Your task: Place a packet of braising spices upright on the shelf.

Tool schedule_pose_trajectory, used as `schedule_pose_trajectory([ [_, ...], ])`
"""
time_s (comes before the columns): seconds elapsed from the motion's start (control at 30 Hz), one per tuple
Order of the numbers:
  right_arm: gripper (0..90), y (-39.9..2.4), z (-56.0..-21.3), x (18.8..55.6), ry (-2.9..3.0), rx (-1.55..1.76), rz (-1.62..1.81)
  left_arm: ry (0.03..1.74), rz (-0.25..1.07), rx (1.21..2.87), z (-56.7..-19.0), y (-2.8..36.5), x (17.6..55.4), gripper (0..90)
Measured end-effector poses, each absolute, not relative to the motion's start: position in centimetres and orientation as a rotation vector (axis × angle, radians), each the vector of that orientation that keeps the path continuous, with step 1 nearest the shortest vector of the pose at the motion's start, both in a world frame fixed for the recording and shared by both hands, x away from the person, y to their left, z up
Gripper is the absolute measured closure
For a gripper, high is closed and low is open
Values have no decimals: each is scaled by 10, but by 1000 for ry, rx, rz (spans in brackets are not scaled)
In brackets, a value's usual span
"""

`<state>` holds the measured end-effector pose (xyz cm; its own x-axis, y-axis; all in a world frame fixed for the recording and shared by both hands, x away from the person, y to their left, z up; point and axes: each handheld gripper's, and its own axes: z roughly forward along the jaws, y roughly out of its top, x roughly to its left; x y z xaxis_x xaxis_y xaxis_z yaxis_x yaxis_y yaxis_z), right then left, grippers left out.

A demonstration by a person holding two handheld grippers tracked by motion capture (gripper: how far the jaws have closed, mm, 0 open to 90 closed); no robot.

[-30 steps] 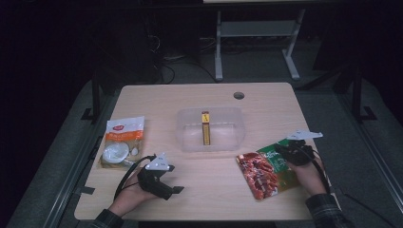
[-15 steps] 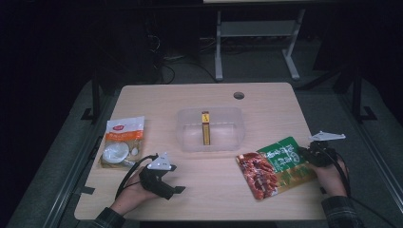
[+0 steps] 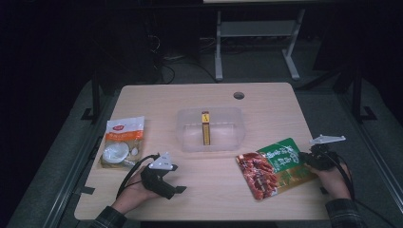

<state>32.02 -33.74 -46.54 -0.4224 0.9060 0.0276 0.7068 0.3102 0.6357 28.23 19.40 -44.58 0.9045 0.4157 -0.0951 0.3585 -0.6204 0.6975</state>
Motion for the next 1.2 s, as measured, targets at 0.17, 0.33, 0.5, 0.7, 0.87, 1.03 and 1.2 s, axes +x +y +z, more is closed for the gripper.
schedule_pose_trajectory([
  [0.17,899,-333,-465,317,2276,1436,856,551,97,2299,-446,194,282,152],
  [0.33,899,-322,-465,311,2308,1432,877,548,97,2304,-446,194,282,152],
  [0.5,899,-303,-464,306,2383,1401,938,545,100,2311,-446,194,283,152],
  [0.7,899,-301,-460,306,2354,1359,806,544,106,2313,-446,195,282,152],
  [0.87,900,-320,-464,310,2309,1407,846,540,102,2320,-447,194,282,152],
  [1.03,900,-316,-464,311,2323,1384,843,541,104,2318,-447,194,282,152],
  [1.2,899,-307,-463,309,2405,1378,911,541,103,2318,-447,194,281,152],
])
